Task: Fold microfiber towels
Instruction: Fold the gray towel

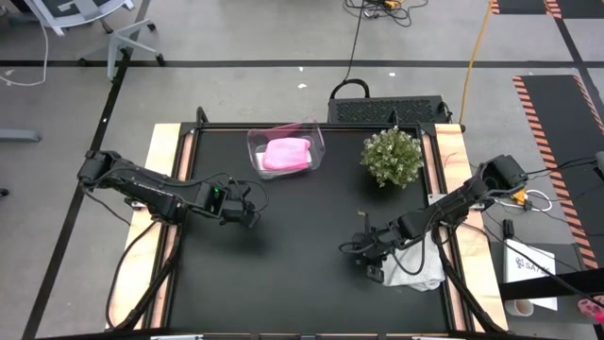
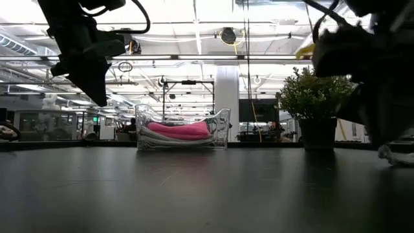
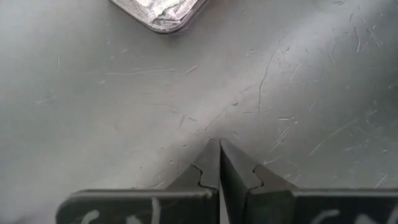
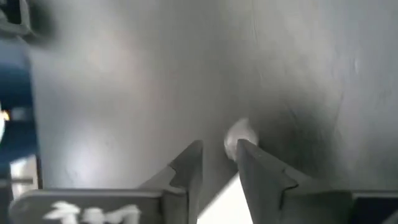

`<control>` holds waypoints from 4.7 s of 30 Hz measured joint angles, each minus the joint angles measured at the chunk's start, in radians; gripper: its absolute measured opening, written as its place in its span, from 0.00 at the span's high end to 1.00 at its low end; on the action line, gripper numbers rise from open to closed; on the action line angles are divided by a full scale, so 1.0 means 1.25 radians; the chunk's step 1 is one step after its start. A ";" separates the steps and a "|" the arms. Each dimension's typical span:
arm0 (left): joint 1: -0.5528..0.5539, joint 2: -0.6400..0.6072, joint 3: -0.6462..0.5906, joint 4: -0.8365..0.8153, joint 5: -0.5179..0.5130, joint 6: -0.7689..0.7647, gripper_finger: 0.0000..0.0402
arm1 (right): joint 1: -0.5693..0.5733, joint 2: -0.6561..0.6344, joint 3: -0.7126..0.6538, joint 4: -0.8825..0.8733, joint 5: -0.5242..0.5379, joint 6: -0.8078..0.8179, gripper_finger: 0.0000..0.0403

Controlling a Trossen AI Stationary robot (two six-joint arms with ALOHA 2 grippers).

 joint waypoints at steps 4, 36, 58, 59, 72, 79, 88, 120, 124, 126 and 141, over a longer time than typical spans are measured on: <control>0.000 0.000 0.000 0.000 0.000 0.000 0.98 | 0.000 0.001 0.000 -0.063 0.000 -0.005 0.72; 0.000 0.000 0.000 0.003 -0.009 -0.007 0.98 | -0.025 0.045 0.016 0.098 0.142 0.090 1.00; 0.000 0.000 0.000 0.307 0.032 0.238 0.97 | -0.259 -0.225 0.159 0.614 -0.012 -0.193 1.00; 0.000 0.000 0.000 0.327 0.048 0.248 0.96 | -0.263 -0.233 0.159 0.606 -0.002 -0.206 1.00; -0.029 0.006 0.000 0.525 0.178 0.320 0.97 | -0.279 -0.241 0.158 0.363 0.217 -0.255 1.00; -0.023 0.030 -0.001 0.474 0.182 0.308 0.86 | -0.278 -0.242 0.158 0.410 0.215 -0.277 1.00; -0.003 0.132 0.000 0.482 0.191 0.275 0.69 | -0.278 -0.243 0.158 0.423 0.213 -0.290 1.00; 0.050 0.060 0.003 0.504 0.360 0.274 0.99 | -0.278 -0.244 0.158 0.417 0.212 -0.293 1.00; 0.050 0.016 0.002 0.478 0.296 0.339 0.95 | -0.278 -0.246 0.158 0.420 0.212 -0.292 1.00; 0.055 0.008 -0.001 0.457 0.291 0.349 0.92 | -0.278 -0.246 0.159 0.428 0.212 -0.292 1.00; 0.105 0.071 0.001 0.442 0.317 0.384 0.56 | -0.278 -0.246 0.159 0.430 0.212 -0.294 1.00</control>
